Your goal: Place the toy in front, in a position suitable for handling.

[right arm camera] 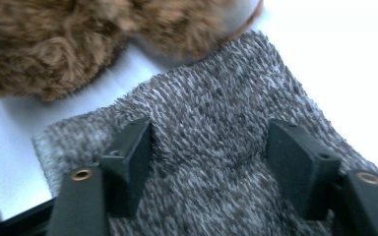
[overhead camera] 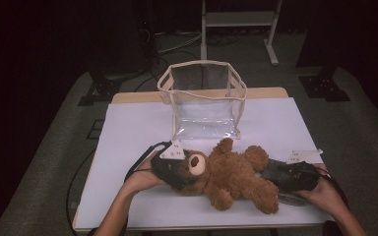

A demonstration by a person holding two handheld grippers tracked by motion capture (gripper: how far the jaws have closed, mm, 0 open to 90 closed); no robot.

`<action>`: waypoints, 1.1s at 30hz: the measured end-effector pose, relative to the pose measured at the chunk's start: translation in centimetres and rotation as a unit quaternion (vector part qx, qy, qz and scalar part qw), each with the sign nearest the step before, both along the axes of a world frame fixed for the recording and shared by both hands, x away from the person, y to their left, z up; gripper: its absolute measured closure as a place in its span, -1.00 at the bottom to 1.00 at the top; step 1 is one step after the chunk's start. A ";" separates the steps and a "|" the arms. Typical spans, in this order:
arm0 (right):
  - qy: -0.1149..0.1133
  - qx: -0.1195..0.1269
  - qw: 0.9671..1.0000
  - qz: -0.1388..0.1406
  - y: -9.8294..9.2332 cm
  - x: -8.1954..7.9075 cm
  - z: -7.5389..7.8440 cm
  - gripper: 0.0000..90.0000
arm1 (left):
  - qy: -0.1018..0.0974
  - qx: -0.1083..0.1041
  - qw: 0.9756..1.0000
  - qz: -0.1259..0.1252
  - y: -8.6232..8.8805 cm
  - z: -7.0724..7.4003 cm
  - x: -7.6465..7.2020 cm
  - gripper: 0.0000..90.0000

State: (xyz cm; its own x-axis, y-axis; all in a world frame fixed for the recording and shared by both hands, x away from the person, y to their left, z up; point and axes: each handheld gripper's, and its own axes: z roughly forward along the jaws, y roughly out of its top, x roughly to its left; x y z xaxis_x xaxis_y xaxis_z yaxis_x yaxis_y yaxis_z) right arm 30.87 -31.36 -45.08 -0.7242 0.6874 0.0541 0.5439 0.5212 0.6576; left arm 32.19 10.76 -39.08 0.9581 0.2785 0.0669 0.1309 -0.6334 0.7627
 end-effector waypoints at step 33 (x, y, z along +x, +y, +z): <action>-0.044 0.109 0.992 0.045 -1.0 -2.8 10.5 0.81 | -0.023 0.027 0.999 -0.017 -0.1 0.0 -1.5 -0.82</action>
State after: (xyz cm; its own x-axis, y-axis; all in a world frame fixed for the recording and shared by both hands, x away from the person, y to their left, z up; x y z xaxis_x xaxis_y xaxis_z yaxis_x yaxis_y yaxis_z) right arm 28.11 -32.31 -34.62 -0.7909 0.5983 0.1285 0.4375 0.4059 0.8024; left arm 30.67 10.68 -39.11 0.9626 0.2406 0.1243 0.0748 -0.6772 0.7320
